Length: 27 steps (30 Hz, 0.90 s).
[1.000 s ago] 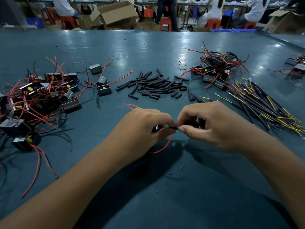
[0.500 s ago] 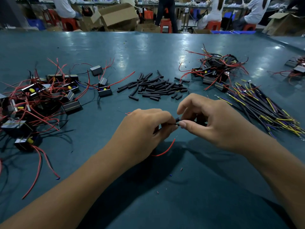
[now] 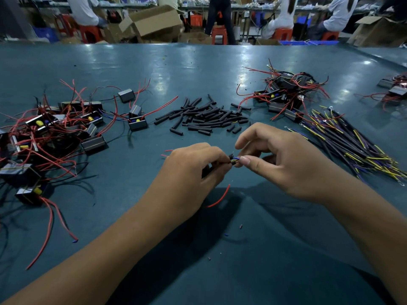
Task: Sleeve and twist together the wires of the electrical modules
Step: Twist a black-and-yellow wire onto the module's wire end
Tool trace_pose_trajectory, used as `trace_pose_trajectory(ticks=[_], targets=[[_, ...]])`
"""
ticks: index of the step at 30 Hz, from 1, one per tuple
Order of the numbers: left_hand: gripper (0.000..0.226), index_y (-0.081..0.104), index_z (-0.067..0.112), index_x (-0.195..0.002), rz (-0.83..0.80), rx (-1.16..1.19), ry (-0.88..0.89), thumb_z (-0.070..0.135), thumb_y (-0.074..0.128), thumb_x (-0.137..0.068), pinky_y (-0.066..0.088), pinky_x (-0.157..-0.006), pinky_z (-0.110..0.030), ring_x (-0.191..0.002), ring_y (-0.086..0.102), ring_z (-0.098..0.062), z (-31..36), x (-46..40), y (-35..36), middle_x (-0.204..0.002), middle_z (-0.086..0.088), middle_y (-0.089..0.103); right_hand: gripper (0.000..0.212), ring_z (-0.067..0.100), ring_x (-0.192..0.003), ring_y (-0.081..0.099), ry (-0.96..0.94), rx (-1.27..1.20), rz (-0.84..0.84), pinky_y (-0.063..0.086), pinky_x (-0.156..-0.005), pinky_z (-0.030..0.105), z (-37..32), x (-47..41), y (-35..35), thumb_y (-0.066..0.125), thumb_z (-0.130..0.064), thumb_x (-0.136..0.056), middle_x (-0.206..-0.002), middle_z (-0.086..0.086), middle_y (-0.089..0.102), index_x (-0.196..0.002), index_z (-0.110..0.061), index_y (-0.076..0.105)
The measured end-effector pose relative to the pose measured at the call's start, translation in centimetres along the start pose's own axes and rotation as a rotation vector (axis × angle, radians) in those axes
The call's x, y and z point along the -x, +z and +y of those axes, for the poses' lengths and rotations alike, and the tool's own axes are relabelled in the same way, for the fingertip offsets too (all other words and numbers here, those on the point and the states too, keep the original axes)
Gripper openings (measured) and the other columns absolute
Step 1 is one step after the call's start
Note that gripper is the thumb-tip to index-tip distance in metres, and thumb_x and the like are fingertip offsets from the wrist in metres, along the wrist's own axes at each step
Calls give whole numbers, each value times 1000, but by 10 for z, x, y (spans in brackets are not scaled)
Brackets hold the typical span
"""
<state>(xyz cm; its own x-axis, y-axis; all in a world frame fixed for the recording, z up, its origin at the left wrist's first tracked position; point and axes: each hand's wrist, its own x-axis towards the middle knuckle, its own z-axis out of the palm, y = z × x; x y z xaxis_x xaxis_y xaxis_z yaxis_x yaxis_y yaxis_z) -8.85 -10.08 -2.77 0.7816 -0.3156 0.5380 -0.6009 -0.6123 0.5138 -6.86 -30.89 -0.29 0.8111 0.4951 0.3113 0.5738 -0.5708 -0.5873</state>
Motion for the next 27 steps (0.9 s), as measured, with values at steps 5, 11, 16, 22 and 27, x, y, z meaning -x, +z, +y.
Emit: trace_pose_trajectory(ticks=[5,11,16,22,27], targets=[[10,73,13,-92,-3,17,-17,22,72,-90,47,-64,-36,-66,55,-10,3,1,1,-74,5,66,14,18,-72,64,27,-79,-11,52,-70,46,2,0,4,66,-22,-94,-84,-15,71,-103,-26,56],[8,73,12,-91,22,16,22,10,78,-85,49,-67,-32,-70,59,-12,5,2,2,-80,4,67,14,13,-71,66,40,-89,-7,52,-68,36,3,-1,6,63,-21,-95,-81,-12,72,-104,-28,56],[14,77,15,-93,39,45,25,7,80,-82,47,-71,-25,-74,60,-8,4,2,1,-82,7,68,14,6,-74,67,73,-68,38,44,-64,12,2,0,6,67,-19,-92,-81,-14,73,-100,-28,60],[6,72,24,-88,71,147,-172,23,78,-87,39,-68,-12,-77,60,-3,-4,-2,-5,-77,16,67,9,7,-62,58,68,-50,82,37,-59,13,-2,-1,9,70,-17,-89,-73,-6,72,-87,-24,64],[7,76,27,-97,-104,232,-306,29,73,-90,46,-66,-14,-76,66,-4,-12,-4,-5,-78,14,72,11,1,-66,57,9,26,134,37,-63,6,-10,1,10,68,-13,-88,-70,-9,66,-82,-22,66]])
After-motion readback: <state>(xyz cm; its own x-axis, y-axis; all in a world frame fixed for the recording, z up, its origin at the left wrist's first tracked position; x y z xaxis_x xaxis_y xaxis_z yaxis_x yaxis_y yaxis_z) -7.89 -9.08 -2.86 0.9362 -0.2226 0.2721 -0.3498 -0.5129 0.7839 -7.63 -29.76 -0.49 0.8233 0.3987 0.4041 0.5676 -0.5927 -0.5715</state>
